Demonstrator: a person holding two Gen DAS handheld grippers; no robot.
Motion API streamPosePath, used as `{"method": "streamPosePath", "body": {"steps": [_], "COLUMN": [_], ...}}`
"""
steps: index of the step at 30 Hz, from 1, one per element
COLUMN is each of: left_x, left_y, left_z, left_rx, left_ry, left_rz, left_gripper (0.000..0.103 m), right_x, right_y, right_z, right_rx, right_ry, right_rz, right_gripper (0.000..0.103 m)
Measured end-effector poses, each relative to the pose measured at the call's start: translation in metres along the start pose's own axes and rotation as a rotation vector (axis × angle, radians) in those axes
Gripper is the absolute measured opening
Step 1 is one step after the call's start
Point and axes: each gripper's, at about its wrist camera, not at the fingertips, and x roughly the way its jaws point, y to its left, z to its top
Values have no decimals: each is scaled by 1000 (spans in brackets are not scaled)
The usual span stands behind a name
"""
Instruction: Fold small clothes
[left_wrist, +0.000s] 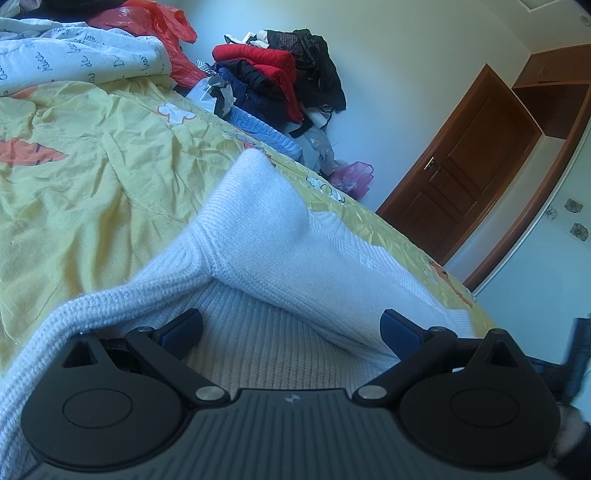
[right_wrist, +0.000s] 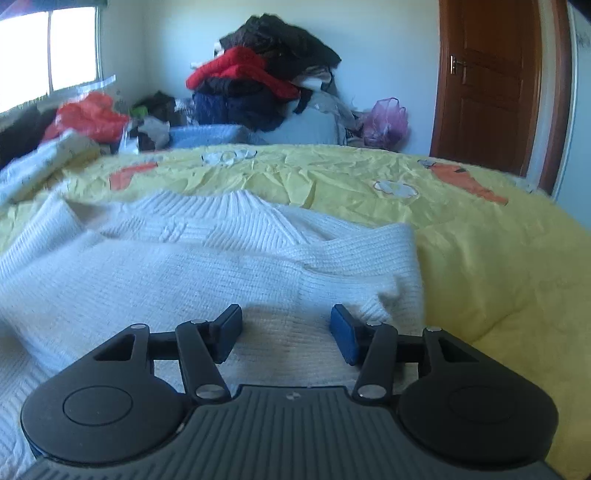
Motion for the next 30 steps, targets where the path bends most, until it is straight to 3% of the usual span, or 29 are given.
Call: {"method": "streamPosePath", "body": {"steps": [2,4,8,9,13,16,20,22,25,28,30], "left_x": [0,-1,0,0,-18,-50,-65,-71,-75,-86,-96], "left_y": [1,1,0,-3,-33,-48,-51,-56,-70,-66,-60], "left_z": [0,0,1,1,-2,-19,-50,-66,-81,-90,-96], "left_rx": [-4,-3,13,30,134,175,256,375,551,555,557], "left_ry": [-1,0,8,18,96,133,236,199,217,213,182], "left_rz": [-3,-2,9,22,117,35,68,99,209,215,212], "left_gripper": [103,103,103,103,103,103,103,103,103,103,103], "right_x": [-36,-57,-65,-77,-107,-130,-132,-132,-137,-159,-153], "right_y": [7,9,17,20,26,34,45,45,46,50,55], "right_z": [-9,-27,-75,-87,-97,-106,-130,-130,-124,-130,-144], "right_rx": [18,33,4,-37,-31,-19,-53,-42,-21,-11,-31], "right_ry": [-51,-68,77,16,53,45,68,53,68,33,84], "right_rz": [49,108,100,80,33,69,78,73,53,111,104], "right_gripper": [58,67,69,73,75,82,95,98,94,101,102]}}
